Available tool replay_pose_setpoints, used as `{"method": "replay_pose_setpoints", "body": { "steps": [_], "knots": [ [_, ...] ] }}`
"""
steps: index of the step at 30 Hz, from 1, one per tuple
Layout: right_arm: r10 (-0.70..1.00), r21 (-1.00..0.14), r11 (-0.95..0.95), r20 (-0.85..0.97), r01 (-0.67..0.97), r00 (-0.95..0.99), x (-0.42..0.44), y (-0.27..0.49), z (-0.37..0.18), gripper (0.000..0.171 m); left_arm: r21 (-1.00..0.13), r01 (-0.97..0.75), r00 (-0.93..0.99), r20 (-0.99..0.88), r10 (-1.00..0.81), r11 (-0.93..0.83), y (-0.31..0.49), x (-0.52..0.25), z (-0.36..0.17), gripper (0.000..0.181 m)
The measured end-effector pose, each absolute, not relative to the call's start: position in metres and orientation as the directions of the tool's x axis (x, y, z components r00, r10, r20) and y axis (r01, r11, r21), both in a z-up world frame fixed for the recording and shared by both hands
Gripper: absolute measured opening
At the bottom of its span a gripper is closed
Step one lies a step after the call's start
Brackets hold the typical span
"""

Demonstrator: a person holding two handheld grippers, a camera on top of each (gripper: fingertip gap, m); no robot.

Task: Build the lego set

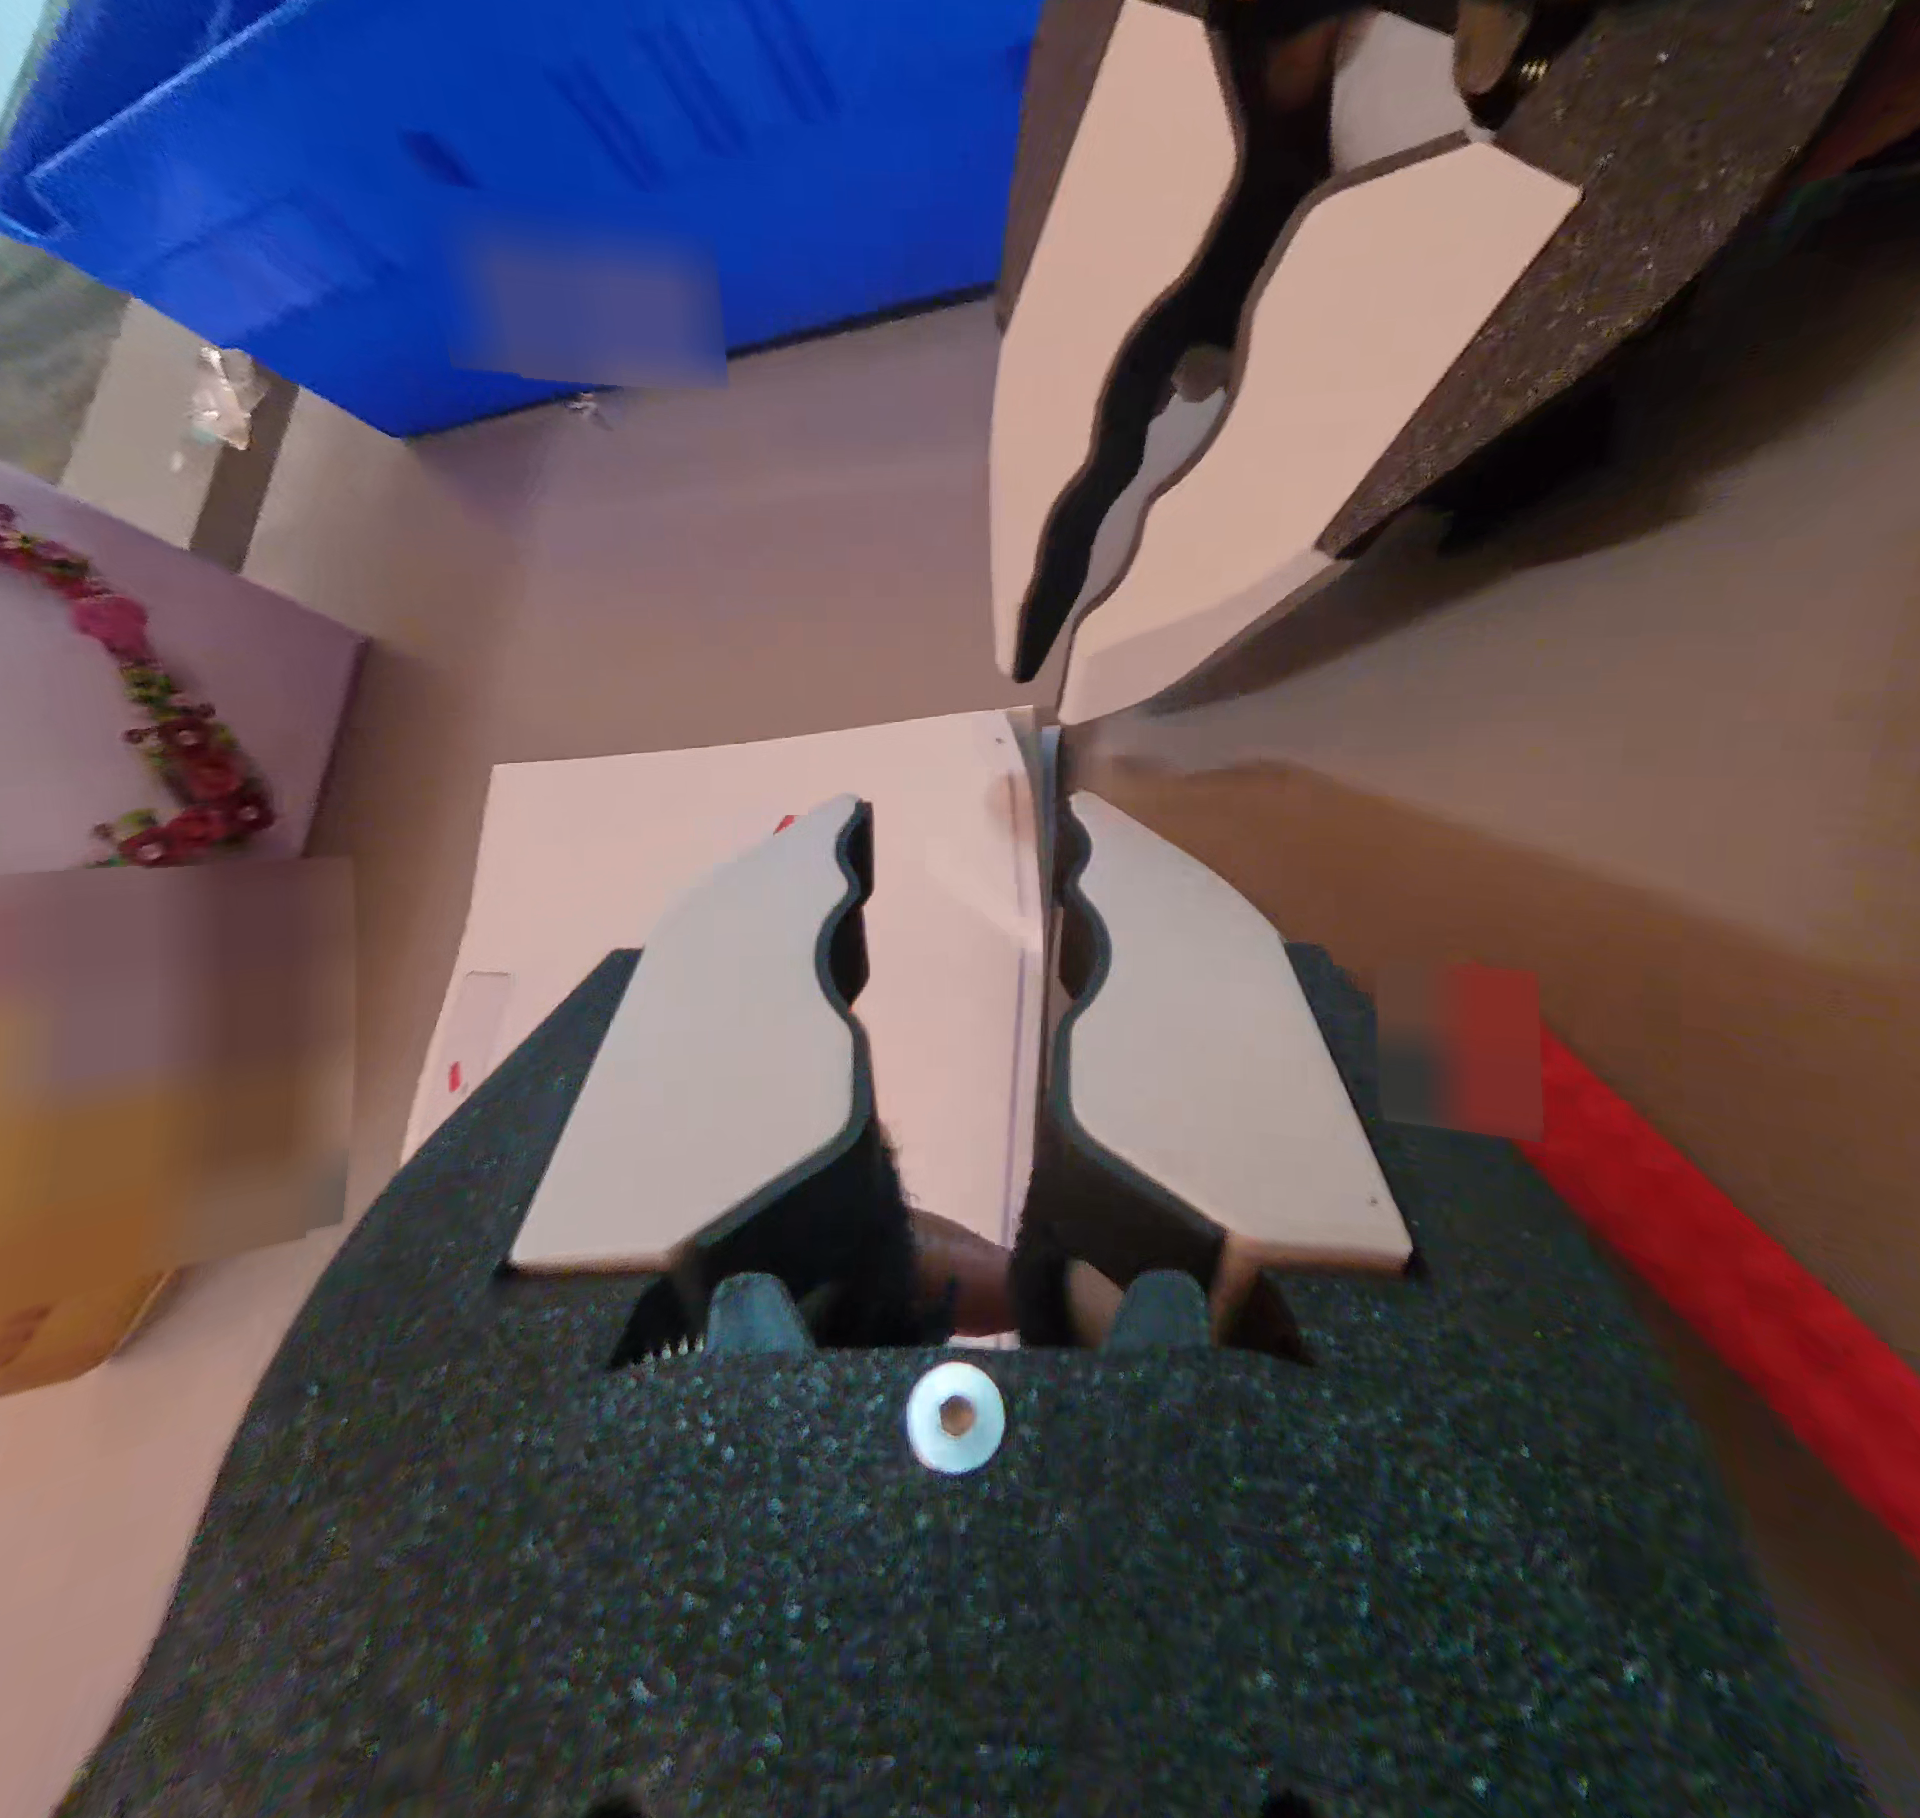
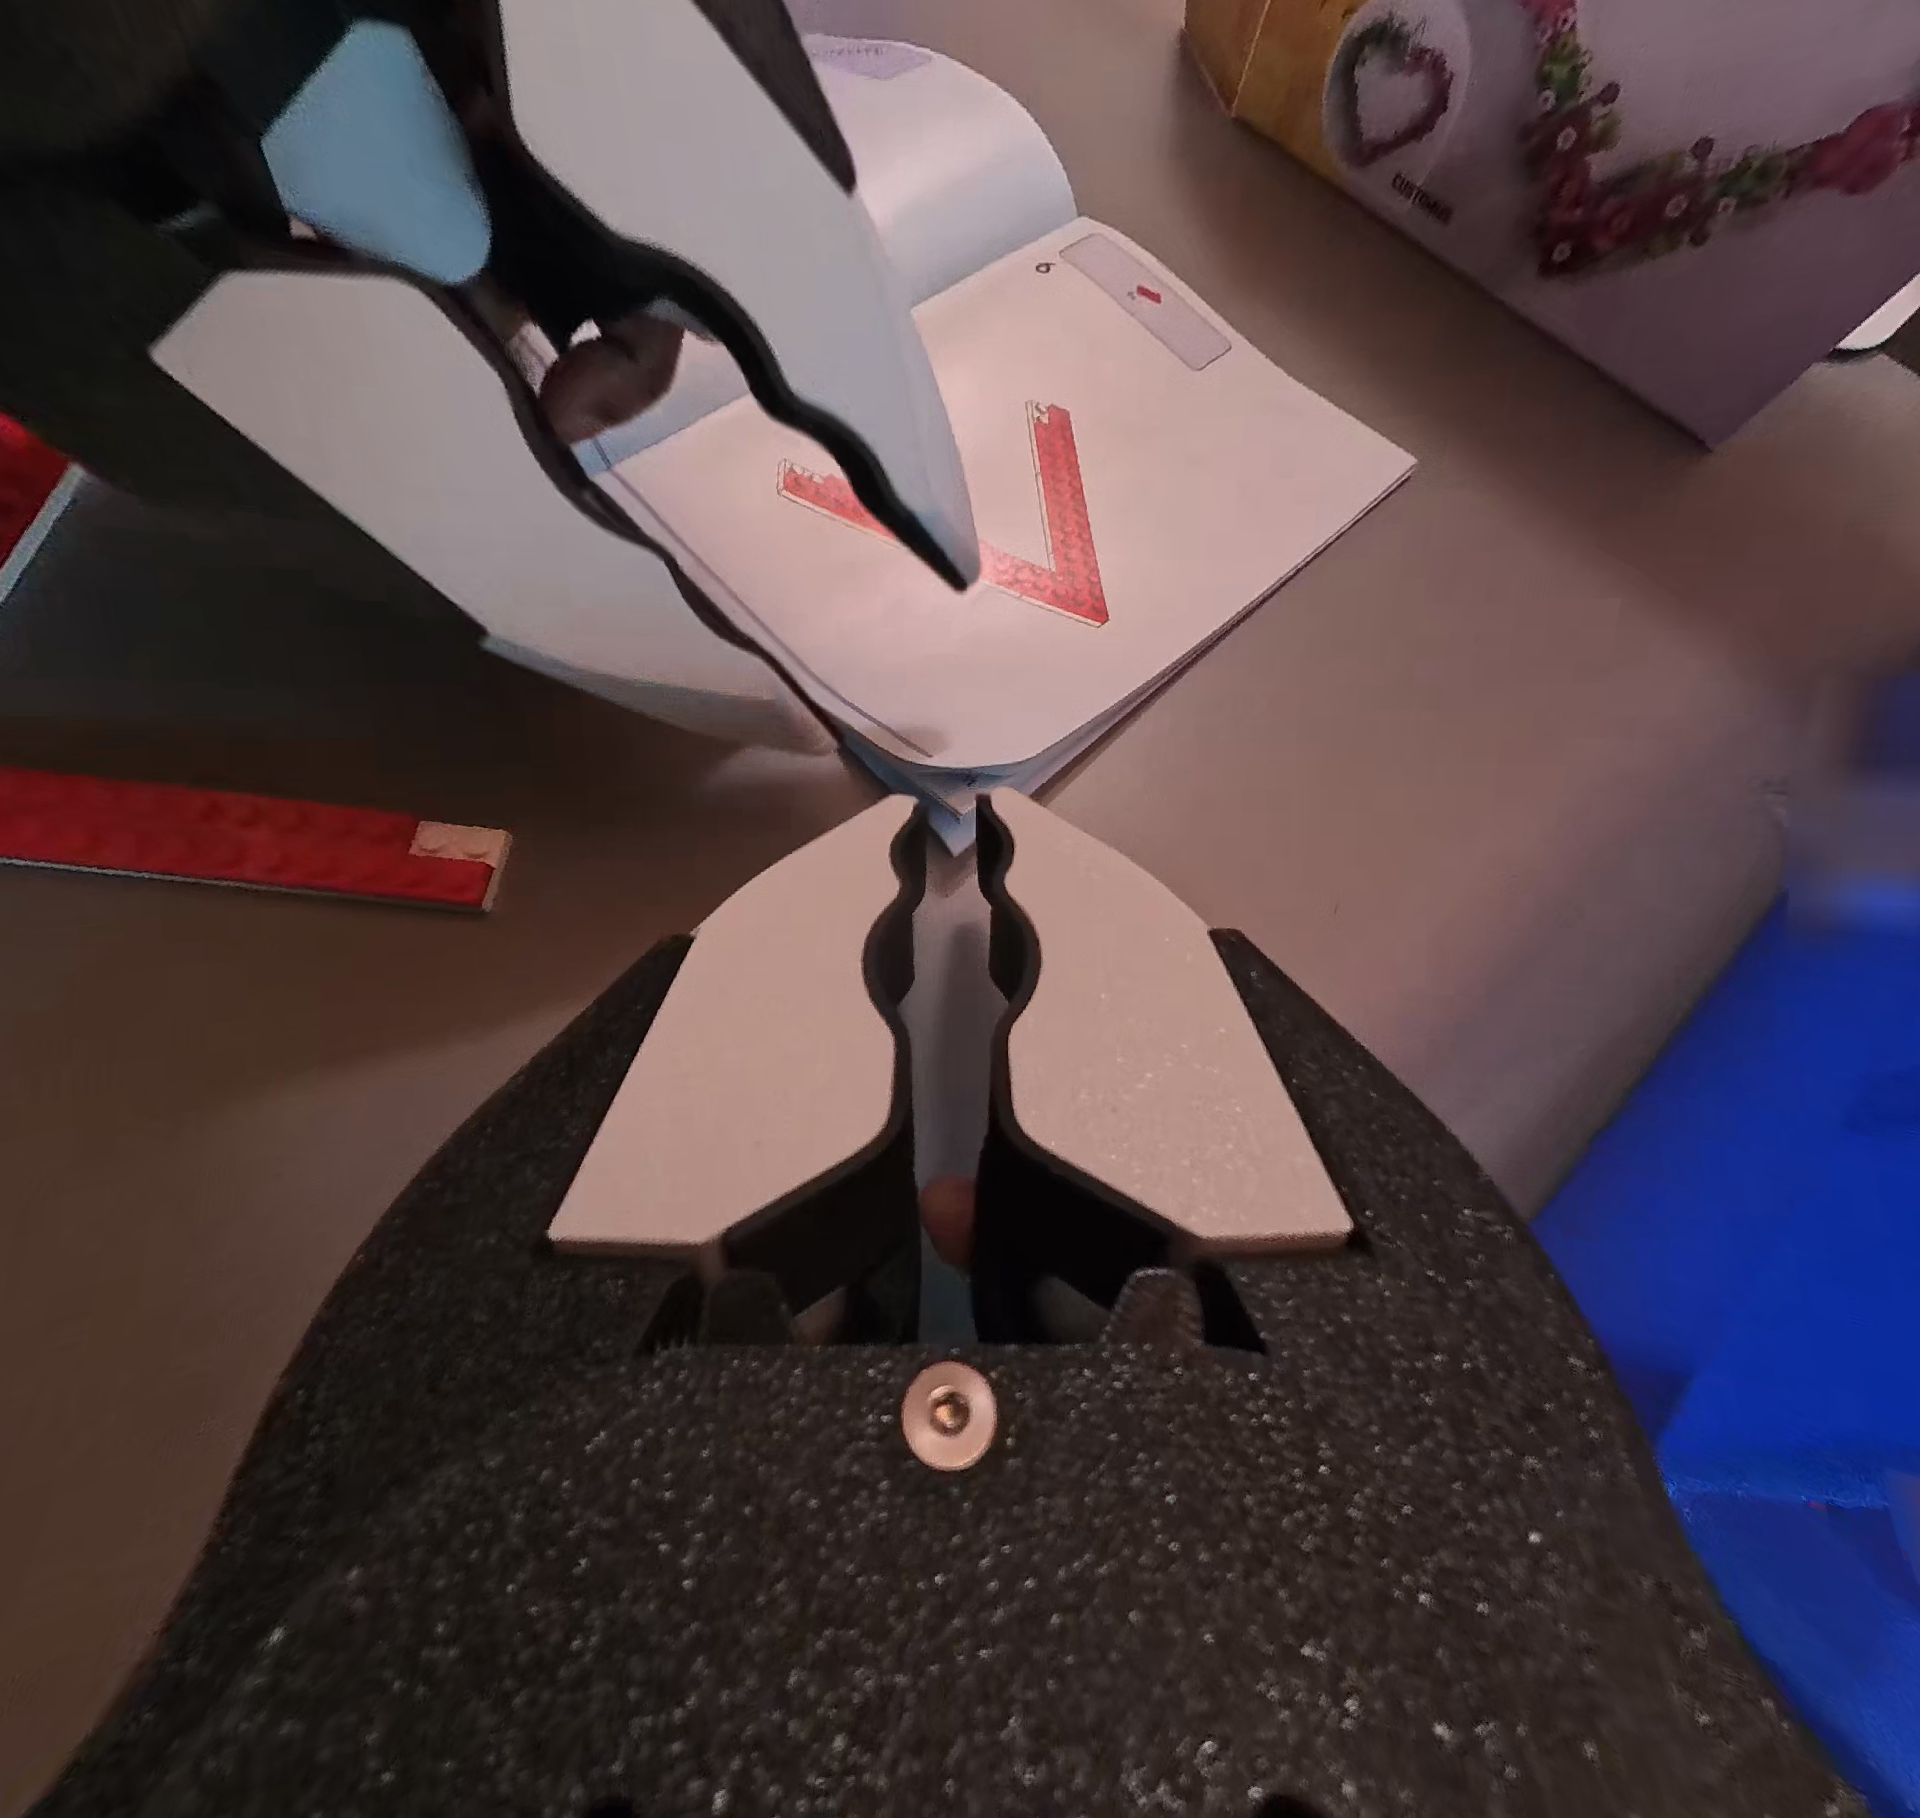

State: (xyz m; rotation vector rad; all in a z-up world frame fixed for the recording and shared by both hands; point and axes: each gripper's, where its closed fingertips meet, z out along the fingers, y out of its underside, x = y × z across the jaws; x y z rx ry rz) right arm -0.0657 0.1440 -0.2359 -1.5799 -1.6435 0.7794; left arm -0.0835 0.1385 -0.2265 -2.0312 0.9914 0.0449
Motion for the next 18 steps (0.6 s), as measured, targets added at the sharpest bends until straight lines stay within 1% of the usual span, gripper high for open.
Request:
{"method": "replay_pose_setpoints", "body": {
  "steps": [3, 10, 18],
  "knots": [
    [0.996, -0.815, 0.076, 0.089, 0.574, -0.006, -0.069, 0.142, -0.238, 0.009, -0.652, -0.688, 0.667, -0.394, -0.632, -0.319, 0.142, -0.085, -0.233, 0.031],
    [0.996, -0.832, 0.082, 0.083, 0.548, -0.022, -0.073, 0.139, -0.234, 0.01, -0.645, -0.695, 0.668, -0.413, -0.619, -0.319, 0.146, -0.089, -0.236, 0.027],
    [0.998, -0.841, 0.054, 0.038, 0.538, -0.041, -0.077, 0.135, -0.233, 0.016, -0.672, -0.667, 0.69, -0.394, -0.607, -0.322, 0.147, -0.088, -0.234, 0.025]
  ]
}}
